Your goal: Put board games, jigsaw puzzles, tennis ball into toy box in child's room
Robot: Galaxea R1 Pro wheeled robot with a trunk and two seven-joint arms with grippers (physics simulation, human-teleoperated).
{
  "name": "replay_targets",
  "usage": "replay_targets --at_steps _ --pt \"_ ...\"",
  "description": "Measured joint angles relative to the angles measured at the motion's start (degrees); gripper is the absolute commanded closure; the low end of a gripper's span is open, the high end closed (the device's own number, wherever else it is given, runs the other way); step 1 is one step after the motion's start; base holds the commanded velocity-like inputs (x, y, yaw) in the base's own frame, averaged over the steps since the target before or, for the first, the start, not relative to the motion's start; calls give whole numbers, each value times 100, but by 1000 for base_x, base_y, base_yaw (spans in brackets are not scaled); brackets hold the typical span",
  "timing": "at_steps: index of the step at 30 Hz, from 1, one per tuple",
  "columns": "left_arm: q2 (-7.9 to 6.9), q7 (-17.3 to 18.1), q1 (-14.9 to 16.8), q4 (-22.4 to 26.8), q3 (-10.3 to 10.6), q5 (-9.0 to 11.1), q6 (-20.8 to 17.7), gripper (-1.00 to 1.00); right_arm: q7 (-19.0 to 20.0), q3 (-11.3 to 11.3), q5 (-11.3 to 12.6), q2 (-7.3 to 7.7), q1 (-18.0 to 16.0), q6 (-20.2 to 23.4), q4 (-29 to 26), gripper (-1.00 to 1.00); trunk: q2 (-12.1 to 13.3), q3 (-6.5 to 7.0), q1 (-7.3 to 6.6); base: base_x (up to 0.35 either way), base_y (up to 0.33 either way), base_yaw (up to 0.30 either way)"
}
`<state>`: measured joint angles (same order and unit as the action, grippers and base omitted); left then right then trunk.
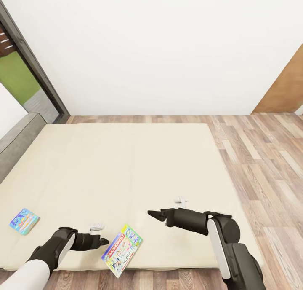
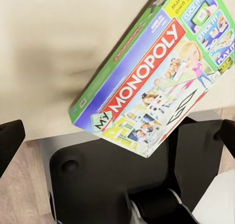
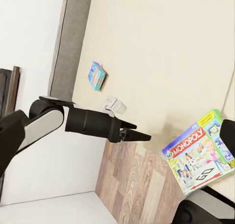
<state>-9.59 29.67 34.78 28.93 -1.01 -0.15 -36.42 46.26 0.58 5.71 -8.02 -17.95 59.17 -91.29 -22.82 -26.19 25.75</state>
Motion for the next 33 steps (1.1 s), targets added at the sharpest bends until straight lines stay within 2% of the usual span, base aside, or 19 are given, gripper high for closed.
replay_targets --at_steps 8,14,17,33 --pt "-7 95 0 -14 0 5 -11 -100 289 141 16 32 12 12 5 -100 0 0 0 0 0 0" --pt "-22 866 0 -16 12 -22 -12 -100 481 148 18 31 33 -19 7 -100 0 0 0 0 0 0" --pt "-36 1047 0 -16 14 -36 -17 -100 507 144 18 26 39 -36 7 -100 0 -5 0 0 0 0" --pt "-16 1082 0 -16 45 -49 -38 -100 516 142 17 32 25 -20 5 -100 0 -131 0 0 0 0"
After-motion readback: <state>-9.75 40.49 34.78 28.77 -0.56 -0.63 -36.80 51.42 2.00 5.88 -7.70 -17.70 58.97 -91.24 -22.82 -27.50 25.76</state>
